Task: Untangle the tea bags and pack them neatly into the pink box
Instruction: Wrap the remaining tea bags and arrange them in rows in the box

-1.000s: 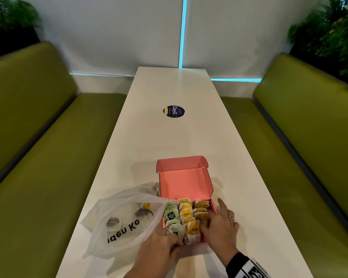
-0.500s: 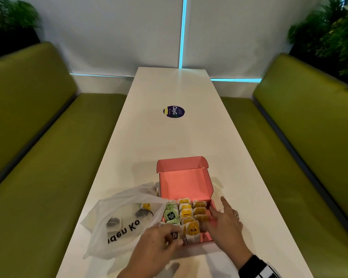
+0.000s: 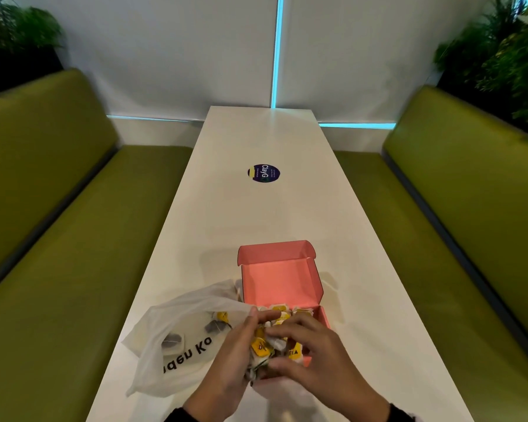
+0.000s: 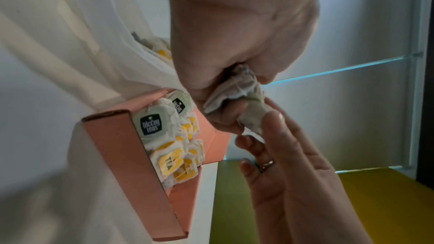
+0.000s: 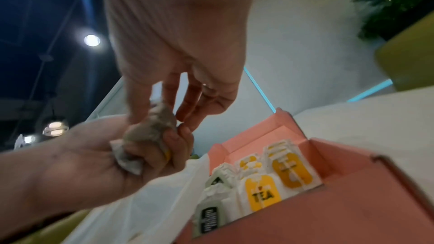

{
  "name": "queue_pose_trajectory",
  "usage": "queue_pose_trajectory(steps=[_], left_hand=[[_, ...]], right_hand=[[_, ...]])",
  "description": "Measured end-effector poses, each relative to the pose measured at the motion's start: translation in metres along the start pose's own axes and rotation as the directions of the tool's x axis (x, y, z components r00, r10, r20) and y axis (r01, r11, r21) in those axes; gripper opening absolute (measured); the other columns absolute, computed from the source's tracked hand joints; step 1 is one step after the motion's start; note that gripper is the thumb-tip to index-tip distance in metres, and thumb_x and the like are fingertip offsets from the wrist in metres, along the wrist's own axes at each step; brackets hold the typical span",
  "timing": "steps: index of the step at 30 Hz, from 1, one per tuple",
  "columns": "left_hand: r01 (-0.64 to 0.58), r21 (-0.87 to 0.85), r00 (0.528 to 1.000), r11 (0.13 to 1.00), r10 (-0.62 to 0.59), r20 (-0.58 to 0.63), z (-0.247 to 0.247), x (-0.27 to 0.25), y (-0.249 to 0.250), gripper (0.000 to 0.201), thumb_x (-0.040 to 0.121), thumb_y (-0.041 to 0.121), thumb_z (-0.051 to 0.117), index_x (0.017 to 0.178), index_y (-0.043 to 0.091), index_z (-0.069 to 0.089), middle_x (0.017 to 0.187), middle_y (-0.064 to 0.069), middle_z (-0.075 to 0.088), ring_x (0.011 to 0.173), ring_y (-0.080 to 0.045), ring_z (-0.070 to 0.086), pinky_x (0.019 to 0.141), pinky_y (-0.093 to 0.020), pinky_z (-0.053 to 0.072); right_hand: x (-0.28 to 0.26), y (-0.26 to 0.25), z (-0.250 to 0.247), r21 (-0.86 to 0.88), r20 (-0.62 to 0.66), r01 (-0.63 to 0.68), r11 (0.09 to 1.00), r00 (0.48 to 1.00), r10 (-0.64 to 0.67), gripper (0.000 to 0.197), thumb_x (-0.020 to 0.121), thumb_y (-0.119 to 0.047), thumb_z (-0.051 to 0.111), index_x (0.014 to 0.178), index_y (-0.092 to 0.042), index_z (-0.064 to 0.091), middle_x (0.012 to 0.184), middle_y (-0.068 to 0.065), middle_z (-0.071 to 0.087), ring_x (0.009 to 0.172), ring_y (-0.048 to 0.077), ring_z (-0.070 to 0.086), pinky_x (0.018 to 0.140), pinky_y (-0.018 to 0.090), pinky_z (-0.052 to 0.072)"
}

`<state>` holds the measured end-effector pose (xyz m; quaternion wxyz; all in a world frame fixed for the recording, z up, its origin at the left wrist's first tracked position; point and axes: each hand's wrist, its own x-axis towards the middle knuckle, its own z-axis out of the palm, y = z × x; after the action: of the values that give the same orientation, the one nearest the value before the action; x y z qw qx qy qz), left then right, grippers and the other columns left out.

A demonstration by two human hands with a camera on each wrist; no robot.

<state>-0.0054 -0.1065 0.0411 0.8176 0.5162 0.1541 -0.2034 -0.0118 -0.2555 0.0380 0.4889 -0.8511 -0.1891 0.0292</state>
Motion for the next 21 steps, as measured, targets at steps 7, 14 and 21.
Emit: queue_pose_trajectory(steps=[7, 14, 21], left_hand=[[-0.076, 0.149, 0.993, 0.986, 0.087, -0.073, -0.001, -0.003, -0.004, 0.019, 0.09, 0.028, 0.056, 0.095, 0.018, 0.071, 0.087, -0.007, 0.069, 0.077, -0.018, 0.063, 0.047, -0.021, 0.039], [-0.077, 0.088, 0.987, 0.993, 0.088, -0.131, -0.009, -0.003, -0.007, 0.012, 0.089, 0.013, 0.059, 0.086, 0.014, 0.071, 0.073, -0.004, 0.063, 0.052, -0.013, 0.055, 0.041, -0.02, 0.032], [0.056, 0.241, 0.996, 0.969, -0.038, -0.078, -0.007, -0.01, -0.004, 0.052, 0.081, 0.058, 0.05, 0.081, 0.009, 0.068, 0.069, -0.006, 0.062, 0.048, -0.014, 0.048, 0.039, -0.015, 0.028]], right_hand=[[0.002, -0.006, -0.003, 0.349, -0.155, -0.224, 0.91, 0.944, 0.292, 0.022, 0.08, -0.003, 0.07, 0.083, -0.025, 0.074, 0.079, -0.008, 0.072, 0.07, 0.003, 0.063, 0.065, 0.014, 0.047], [0.003, -0.011, -0.012, 0.572, -0.184, -0.237, 0.785, 0.896, 0.405, 0.012, 0.081, 0.003, 0.065, 0.083, -0.007, 0.07, 0.068, 0.004, 0.069, 0.052, 0.007, 0.055, 0.05, 0.019, 0.044], [0.002, -0.01, -0.006, 0.54, -0.236, -0.244, 0.805, 0.875, 0.423, 0.017, 0.08, 0.003, 0.067, 0.084, -0.014, 0.068, 0.075, 0.005, 0.07, 0.061, 0.013, 0.062, 0.057, 0.022, 0.052]])
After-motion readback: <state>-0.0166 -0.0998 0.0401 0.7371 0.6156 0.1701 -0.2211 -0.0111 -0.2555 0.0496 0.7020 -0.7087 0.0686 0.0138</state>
